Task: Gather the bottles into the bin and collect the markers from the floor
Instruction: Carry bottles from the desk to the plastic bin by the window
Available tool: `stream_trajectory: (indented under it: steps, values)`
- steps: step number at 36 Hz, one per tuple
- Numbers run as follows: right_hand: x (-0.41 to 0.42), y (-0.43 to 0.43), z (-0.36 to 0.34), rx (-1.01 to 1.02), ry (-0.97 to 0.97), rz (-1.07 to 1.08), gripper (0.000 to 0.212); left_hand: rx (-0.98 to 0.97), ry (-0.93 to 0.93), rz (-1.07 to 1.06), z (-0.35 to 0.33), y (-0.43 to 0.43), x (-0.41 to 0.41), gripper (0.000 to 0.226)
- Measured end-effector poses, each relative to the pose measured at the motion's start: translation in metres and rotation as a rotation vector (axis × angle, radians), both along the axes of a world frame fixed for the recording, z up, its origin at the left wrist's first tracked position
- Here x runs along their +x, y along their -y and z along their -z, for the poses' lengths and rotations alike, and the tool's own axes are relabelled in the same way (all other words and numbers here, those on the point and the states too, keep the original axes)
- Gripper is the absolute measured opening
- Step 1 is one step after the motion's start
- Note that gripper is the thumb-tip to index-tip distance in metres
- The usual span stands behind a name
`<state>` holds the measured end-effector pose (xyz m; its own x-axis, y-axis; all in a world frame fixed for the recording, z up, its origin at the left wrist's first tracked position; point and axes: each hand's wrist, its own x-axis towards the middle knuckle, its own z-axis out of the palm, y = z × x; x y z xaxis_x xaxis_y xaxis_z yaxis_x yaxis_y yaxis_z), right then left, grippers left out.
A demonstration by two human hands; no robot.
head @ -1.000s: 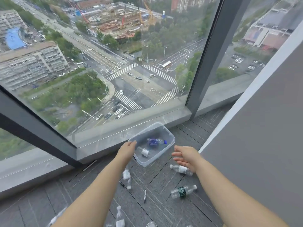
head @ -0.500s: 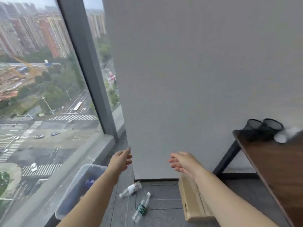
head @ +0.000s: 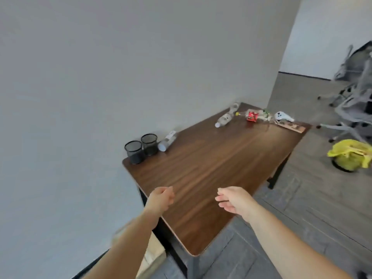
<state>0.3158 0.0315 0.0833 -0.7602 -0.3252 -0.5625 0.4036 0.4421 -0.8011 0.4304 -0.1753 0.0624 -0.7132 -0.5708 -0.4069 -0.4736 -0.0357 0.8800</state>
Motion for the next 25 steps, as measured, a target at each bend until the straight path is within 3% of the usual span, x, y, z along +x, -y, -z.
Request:
stream_trajectory:
  steps: [5, 10, 17, 25]
  values:
    - [-0.061, -0.095, -0.016, 0.024, -0.037, 0.148, 0.022, -0.015, 0.021, 0.142, -0.010, -0.081, -0.084, 0.011]
    - [-0.109, -0.139, -0.015, -0.009, -0.026, 0.244, 0.019, -0.062, -0.008, 0.187, -0.022, -0.109, -0.156, 0.012]
    - [-0.180, -0.148, -0.001, -0.010, -0.008, 0.232, 0.006, -0.094, 0.007, 0.194, -0.007, -0.108, -0.251, 0.011]
    - [-0.342, -0.122, 0.014, 0.047, -0.060, 0.165, 0.015, -0.140, 0.050, 0.105, 0.023, -0.073, -0.394, 0.035]
